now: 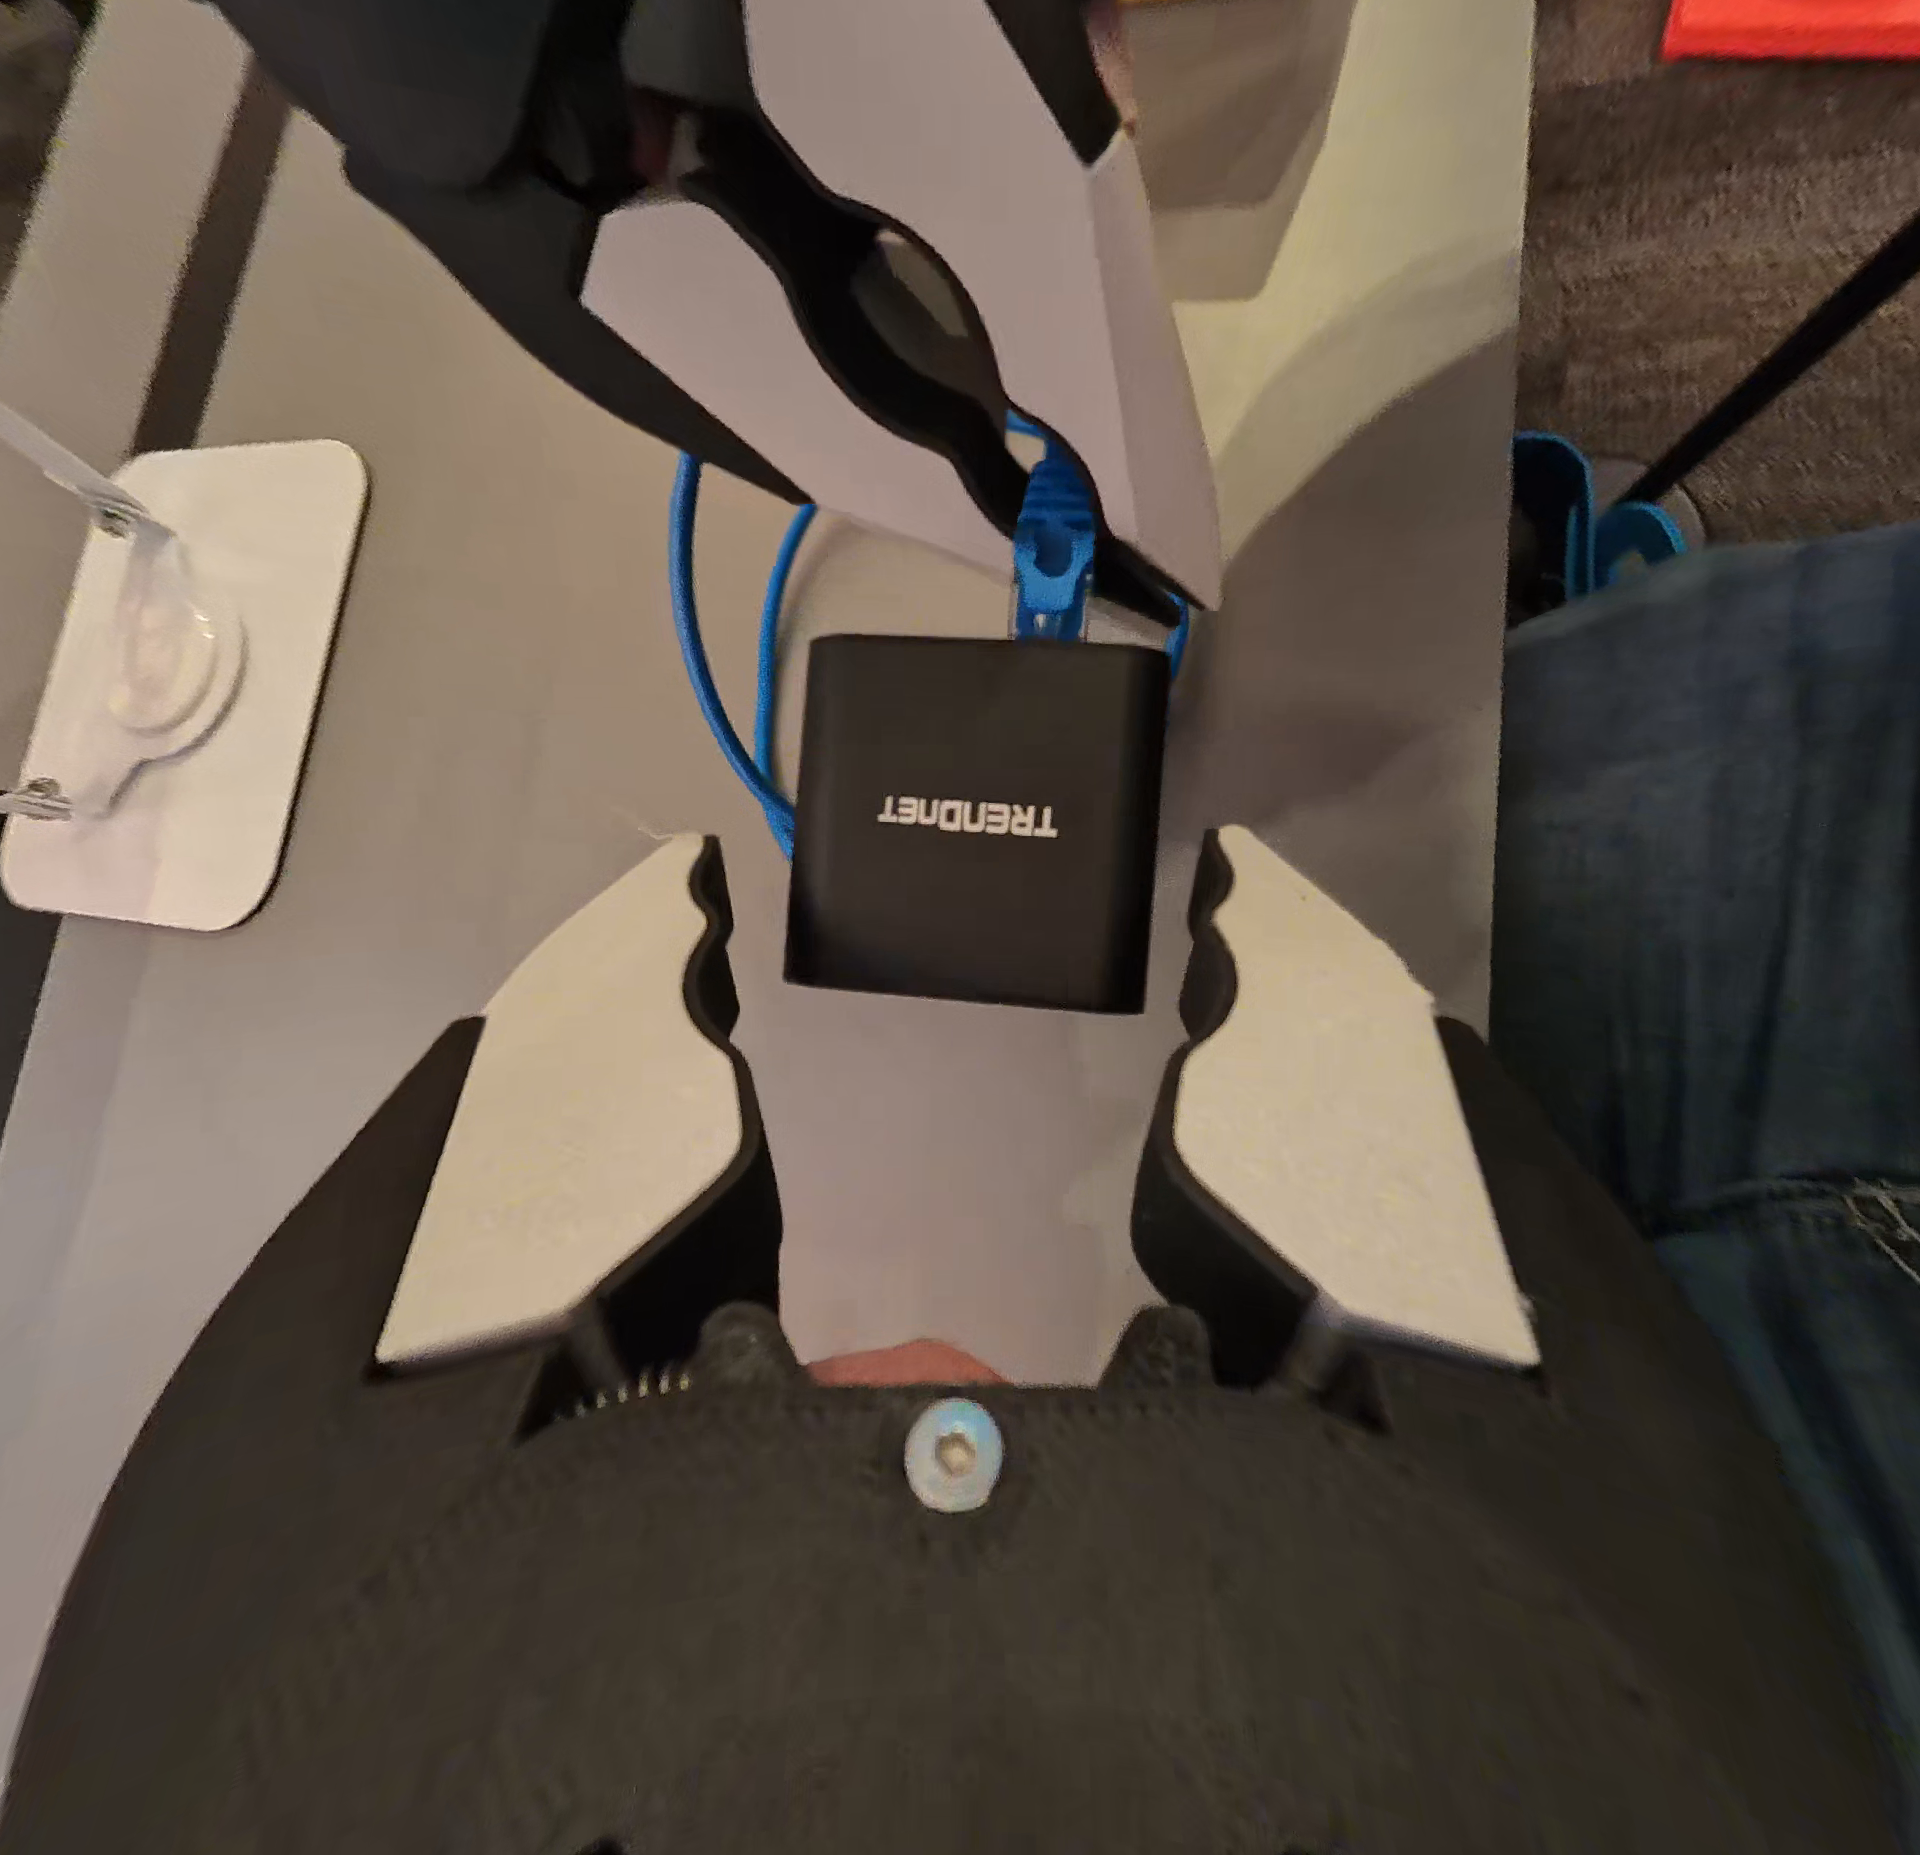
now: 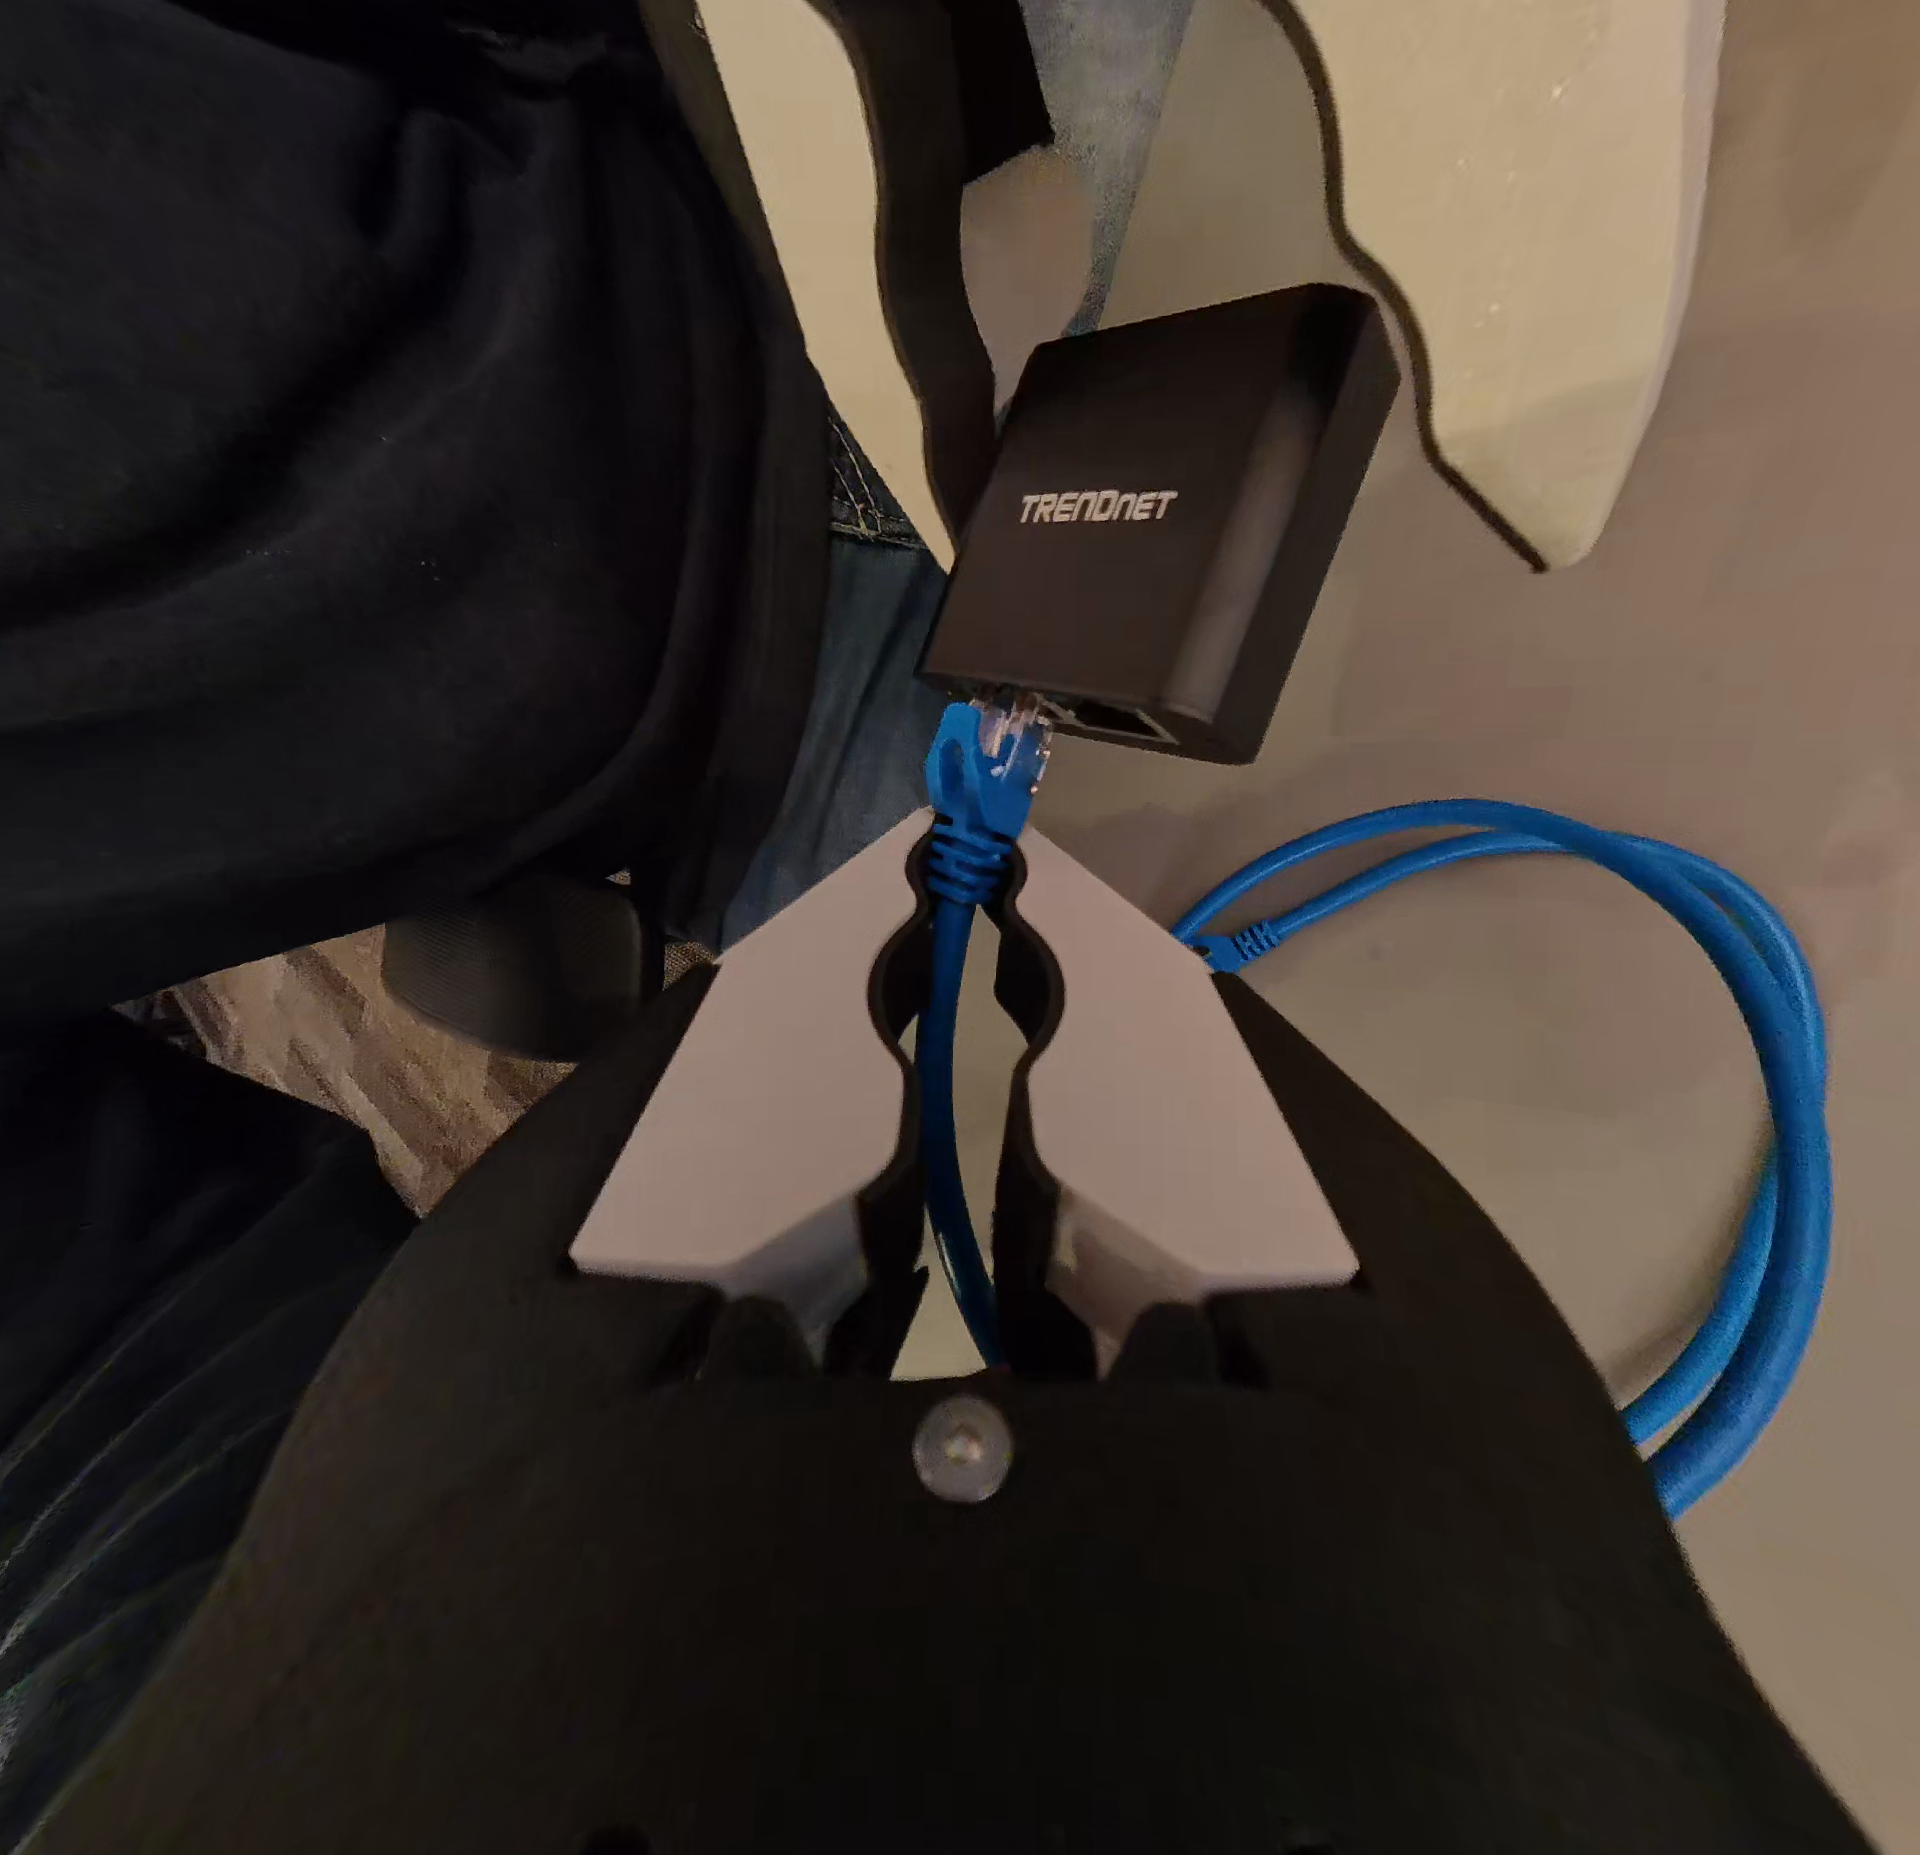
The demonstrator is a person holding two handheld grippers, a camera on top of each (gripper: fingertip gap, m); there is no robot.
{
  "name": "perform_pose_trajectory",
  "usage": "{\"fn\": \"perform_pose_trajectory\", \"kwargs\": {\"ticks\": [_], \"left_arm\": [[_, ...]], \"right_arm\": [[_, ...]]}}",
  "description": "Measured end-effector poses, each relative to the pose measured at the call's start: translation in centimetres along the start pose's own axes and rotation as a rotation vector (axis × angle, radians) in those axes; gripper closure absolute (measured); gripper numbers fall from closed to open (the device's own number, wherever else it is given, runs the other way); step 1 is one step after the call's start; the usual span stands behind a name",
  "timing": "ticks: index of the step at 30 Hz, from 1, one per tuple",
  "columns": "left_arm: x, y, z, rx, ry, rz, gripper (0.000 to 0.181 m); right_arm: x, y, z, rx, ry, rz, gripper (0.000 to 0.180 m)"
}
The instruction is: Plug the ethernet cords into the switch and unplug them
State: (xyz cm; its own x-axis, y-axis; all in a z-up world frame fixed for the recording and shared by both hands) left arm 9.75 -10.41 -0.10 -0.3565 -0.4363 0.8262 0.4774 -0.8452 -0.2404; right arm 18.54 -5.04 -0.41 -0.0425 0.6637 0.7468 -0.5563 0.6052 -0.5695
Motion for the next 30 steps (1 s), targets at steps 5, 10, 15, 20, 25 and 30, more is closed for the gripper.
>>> {"fn": "perform_pose_trajectory", "kwargs": {"ticks": [5,10,15,20,25,30], "left_arm": [[-0.5,0.5,0.1,-0.039,-0.072,-0.094,0.094],[-0.3,0.0,0.4,-0.001,0.023,-0.127,0.110],[-0.9,0.2,0.4,-0.005,-0.044,-0.152,0.107],[-1.2,0.3,0.6,-0.034,-0.145,-0.142,0.107],[-1.5,0.1,0.5,-0.009,-0.216,-0.155,0.108],[-1.5,0.0,1.0,0.013,-0.218,-0.159,0.107]], "right_arm": [[-0.4,0.0,0.3,0.013,-0.015,0.002,0.176],[-0.2,0.1,0.3,0.019,0.016,0.003,0.176],[-0.3,0.1,0.1,0.014,-0.007,0.005,0.176],[-0.4,0.2,0.2,0.012,-0.006,0.008,0.176],[-0.4,0.4,0.3,0.002,-0.003,0.009,0.176],[-0.4,0.4,0.5,0.006,0.019,0.009,0.176]]}}
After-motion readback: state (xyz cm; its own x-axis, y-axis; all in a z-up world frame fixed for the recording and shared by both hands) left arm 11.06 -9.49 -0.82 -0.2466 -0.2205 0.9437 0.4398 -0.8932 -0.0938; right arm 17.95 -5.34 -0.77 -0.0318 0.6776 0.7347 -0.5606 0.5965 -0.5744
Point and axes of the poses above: each gripper's, where its closed fingertips meet, x back along the fingers, z out of its top, y = z × x across the jaws, the point moved 6 cm from there along x, back along the fingers, and after that the axes turned 11 degrees about -y, right-handed, at the moved point
